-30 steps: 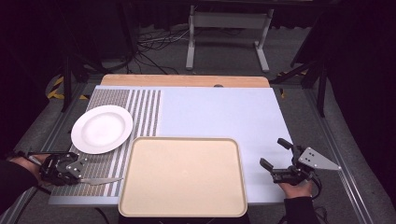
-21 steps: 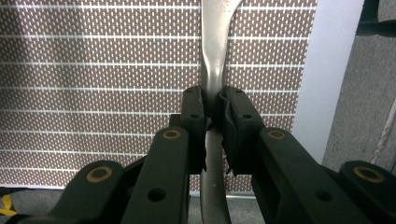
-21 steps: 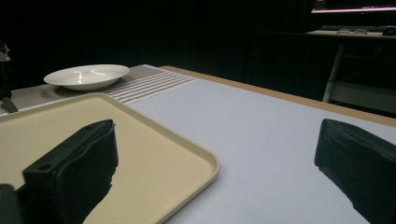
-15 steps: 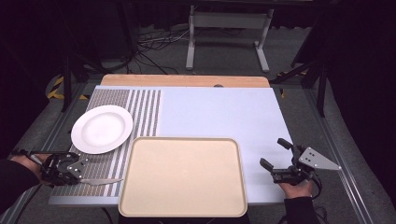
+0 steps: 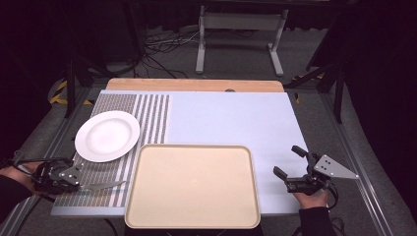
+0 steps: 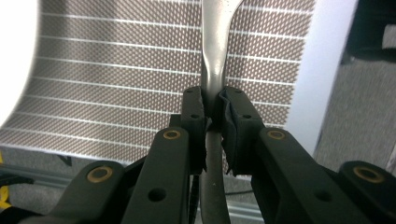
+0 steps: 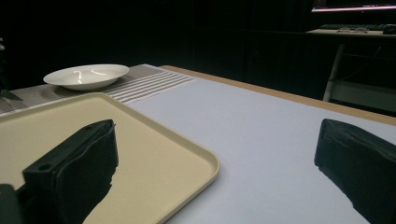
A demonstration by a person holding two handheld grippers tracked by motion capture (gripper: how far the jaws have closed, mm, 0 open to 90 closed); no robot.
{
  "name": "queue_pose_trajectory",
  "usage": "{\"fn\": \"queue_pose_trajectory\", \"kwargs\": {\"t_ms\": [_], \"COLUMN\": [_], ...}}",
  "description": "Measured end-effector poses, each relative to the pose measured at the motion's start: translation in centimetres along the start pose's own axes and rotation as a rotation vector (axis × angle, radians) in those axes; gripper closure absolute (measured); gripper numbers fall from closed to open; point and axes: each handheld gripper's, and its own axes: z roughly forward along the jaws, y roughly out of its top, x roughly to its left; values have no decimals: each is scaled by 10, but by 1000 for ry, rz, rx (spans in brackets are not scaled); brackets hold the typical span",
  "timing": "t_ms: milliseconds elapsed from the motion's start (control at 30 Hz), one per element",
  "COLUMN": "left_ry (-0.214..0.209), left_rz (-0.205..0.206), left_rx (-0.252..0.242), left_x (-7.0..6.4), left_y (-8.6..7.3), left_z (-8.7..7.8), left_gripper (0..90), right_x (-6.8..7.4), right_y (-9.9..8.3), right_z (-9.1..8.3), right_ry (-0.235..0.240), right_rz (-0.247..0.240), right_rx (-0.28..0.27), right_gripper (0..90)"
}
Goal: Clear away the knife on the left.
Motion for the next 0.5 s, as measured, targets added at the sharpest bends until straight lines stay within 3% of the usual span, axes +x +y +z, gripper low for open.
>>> {"fn": "queue_pose_trajectory", "kwargs": {"t_ms": [133,333,433,500], "left_ry": [44,60,86,86], "left_rz": [-35,-54,-97,-93], "left_rx": [-67,-126,-200,-218], "left_x": [-1,-2,-2,-2], "left_y": [-2,-2,-3,-3], "left_z": [-17,-34,-43,-45], "left_gripper": [806,805,806,805], "right_x": [0,-1,-1,-1], "right_y": [0,0,0,0], "right_z": [0,-1,-2,-2], "right_ry": [-1,-3,-3,-3], "right_rz": [2,5,7,7], "right_rx": [-1,-3,-6,-7], "right_gripper": [1,1,1,1]}}
